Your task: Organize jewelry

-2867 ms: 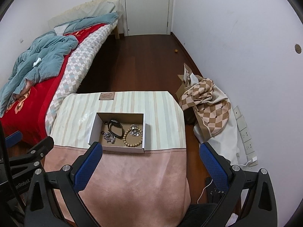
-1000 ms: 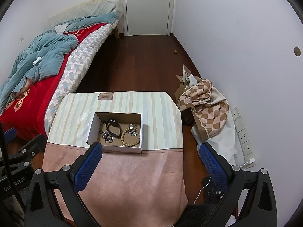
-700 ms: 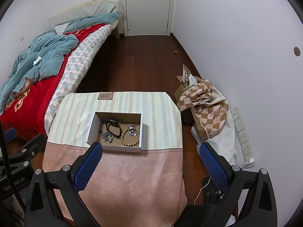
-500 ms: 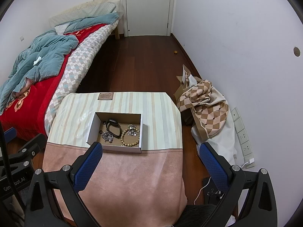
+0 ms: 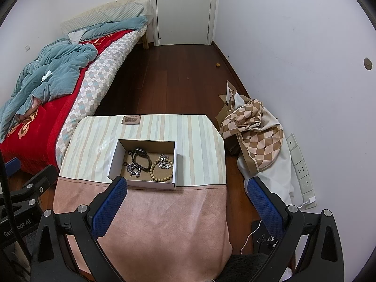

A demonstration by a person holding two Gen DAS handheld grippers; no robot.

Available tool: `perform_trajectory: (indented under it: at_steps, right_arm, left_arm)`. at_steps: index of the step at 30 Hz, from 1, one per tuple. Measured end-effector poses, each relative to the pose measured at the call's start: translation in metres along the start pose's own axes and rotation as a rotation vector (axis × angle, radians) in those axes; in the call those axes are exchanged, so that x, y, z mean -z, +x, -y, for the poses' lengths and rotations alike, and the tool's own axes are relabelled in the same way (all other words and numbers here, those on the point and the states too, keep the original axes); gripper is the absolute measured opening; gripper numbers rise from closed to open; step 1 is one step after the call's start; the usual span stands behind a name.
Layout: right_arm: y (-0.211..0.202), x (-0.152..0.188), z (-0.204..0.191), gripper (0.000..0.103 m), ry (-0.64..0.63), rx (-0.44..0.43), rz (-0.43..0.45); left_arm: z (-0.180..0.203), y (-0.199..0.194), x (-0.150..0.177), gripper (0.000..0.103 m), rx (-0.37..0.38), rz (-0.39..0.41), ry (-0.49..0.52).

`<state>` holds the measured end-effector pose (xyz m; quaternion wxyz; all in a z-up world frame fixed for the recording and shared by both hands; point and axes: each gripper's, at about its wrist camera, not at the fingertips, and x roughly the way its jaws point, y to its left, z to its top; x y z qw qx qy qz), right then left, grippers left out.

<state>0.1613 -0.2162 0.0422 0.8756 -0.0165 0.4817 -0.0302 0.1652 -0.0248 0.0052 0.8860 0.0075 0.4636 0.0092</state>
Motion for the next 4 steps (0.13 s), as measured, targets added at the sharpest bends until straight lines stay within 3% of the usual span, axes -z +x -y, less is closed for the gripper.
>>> perform_trajectory:
  at_steps: [4]
  right_arm:
    - [0.0002, 0.0004, -0.0005, 0.103, 0.001, 0.000, 0.000]
  left_arm:
    - [0.0033, -0.0045, -0.0036, 0.103, 0.000, 0.012, -0.007]
